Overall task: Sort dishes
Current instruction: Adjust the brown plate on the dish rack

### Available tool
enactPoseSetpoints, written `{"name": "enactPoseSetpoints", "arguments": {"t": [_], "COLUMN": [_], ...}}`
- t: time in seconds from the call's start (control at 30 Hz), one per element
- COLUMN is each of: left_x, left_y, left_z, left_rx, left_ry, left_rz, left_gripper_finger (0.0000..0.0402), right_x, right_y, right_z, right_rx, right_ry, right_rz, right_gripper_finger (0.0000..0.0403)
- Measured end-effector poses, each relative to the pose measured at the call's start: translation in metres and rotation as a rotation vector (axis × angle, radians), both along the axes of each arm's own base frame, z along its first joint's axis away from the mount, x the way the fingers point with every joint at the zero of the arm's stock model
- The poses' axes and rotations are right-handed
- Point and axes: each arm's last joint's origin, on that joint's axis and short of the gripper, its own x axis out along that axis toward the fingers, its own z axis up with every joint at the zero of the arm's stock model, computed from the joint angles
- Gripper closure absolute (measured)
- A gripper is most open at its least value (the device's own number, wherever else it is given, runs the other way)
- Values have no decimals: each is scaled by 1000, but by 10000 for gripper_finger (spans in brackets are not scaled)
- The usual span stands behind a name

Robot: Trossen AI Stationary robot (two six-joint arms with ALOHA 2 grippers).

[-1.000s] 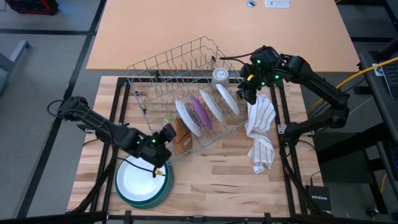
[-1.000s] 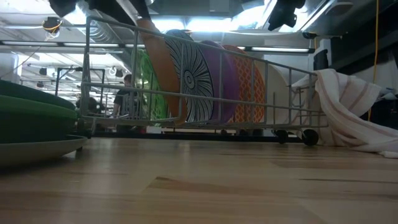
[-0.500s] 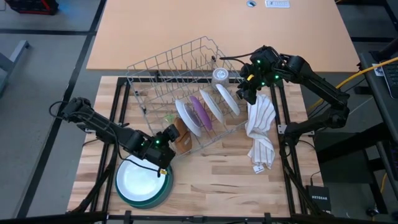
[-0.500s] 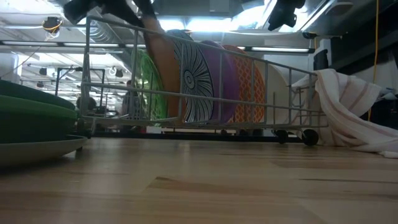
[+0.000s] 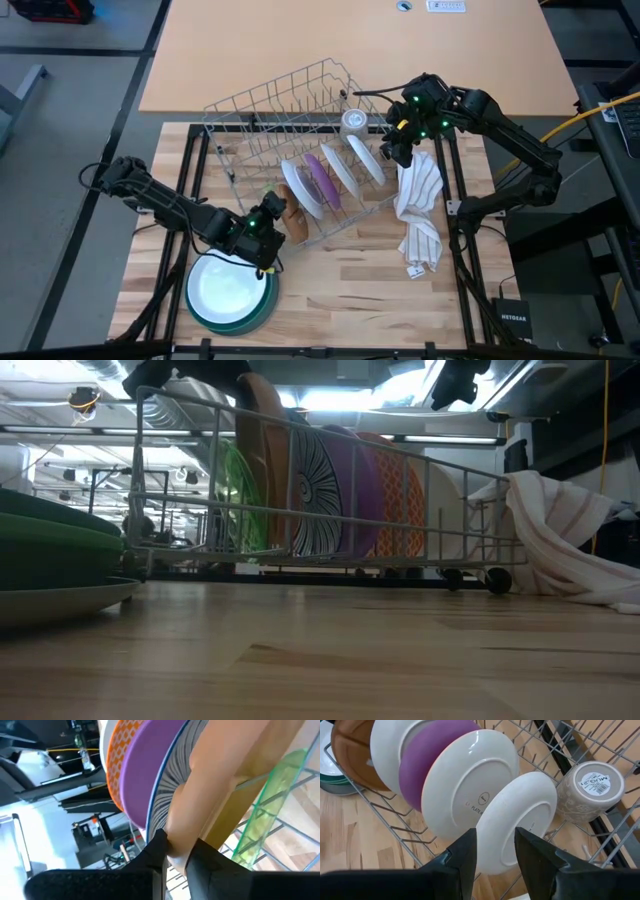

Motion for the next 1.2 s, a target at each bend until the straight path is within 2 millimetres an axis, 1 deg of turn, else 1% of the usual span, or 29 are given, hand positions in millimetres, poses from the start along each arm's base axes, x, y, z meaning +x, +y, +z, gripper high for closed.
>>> {"name": "enactPoseSetpoints", "arguments": {"t": [0.17, 0.5, 0.83, 1.0, 1.2], "left_x": [1, 2, 6, 8, 12], "left_y": [-1, 4, 2, 9, 22], "left_z": [1, 3, 10, 14, 14], "left_rx": [16, 78, 114, 115, 90], "left_ry": [-10, -33, -44, -47, -45], "left_rz": [-5, 38, -1, 11, 47], "left_gripper_finger": [373, 377, 381, 384, 383], "right_x": [0, 0, 0, 0, 0], "right_y": [0, 0, 0, 0, 0], "right_z": [0, 0, 0, 0, 0], "right_rx": [0, 0, 0, 0, 1], "right_ry": [0, 0, 0, 0, 1], "right_rz": [0, 0, 0, 0, 0], "right_gripper_finger": [267, 267, 267, 267, 267]}}
